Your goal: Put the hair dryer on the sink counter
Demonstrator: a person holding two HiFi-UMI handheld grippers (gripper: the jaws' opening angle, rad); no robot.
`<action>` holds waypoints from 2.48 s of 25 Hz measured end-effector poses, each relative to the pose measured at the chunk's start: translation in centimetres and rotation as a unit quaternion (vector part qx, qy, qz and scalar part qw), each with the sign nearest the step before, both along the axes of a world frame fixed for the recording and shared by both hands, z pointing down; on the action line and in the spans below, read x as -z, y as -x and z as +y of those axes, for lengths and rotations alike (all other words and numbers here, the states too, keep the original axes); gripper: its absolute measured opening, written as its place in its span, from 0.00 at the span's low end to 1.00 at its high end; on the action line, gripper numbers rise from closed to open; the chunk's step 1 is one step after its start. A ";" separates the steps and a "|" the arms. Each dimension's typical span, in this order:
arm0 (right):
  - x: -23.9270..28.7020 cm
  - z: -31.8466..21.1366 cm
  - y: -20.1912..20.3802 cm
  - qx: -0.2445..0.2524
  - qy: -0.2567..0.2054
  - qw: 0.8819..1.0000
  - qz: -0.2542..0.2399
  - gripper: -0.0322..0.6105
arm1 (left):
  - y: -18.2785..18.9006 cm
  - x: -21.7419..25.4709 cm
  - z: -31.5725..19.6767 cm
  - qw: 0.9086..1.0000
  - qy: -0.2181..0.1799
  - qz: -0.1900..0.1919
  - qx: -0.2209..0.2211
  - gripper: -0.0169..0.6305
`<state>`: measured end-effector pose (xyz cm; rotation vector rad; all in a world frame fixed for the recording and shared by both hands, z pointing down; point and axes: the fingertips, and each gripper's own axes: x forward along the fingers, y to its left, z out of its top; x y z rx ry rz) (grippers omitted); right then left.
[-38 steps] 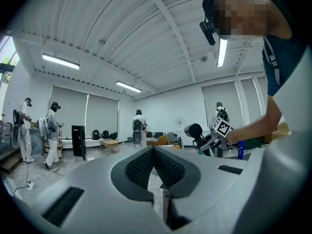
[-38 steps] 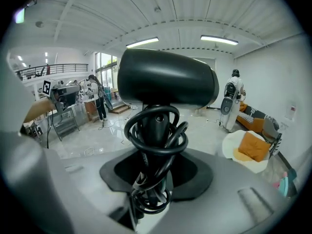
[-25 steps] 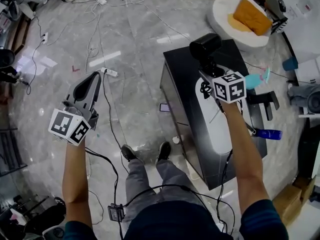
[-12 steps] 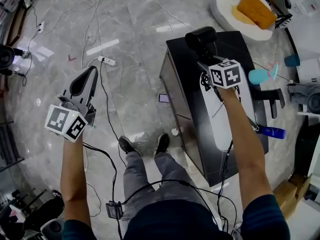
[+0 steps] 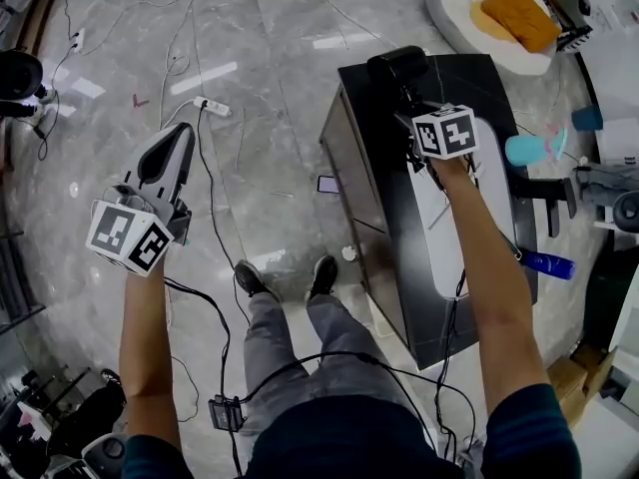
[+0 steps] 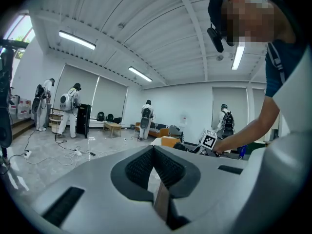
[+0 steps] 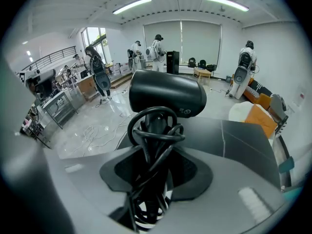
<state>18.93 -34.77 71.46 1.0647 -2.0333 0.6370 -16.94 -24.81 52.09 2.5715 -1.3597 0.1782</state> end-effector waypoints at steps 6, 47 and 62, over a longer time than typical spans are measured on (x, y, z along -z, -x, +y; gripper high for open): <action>-1.3 -0.6 -0.3 -0.003 0.018 0.999 0.027 0.31 | 0.1 -1.0 -0.6 1.000 0.006 0.002 0.002 0.03; 15.4 3.8 4.2 -0.003 -0.054 0.998 -0.020 0.45 | 9.1 11.7 5.8 0.999 -0.038 -0.012 0.018 0.03; 39.9 15.4 9.0 0.039 -0.246 0.959 -0.136 0.06 | 8.0 25.2 12.4 0.993 -0.110 -0.022 -0.030 0.03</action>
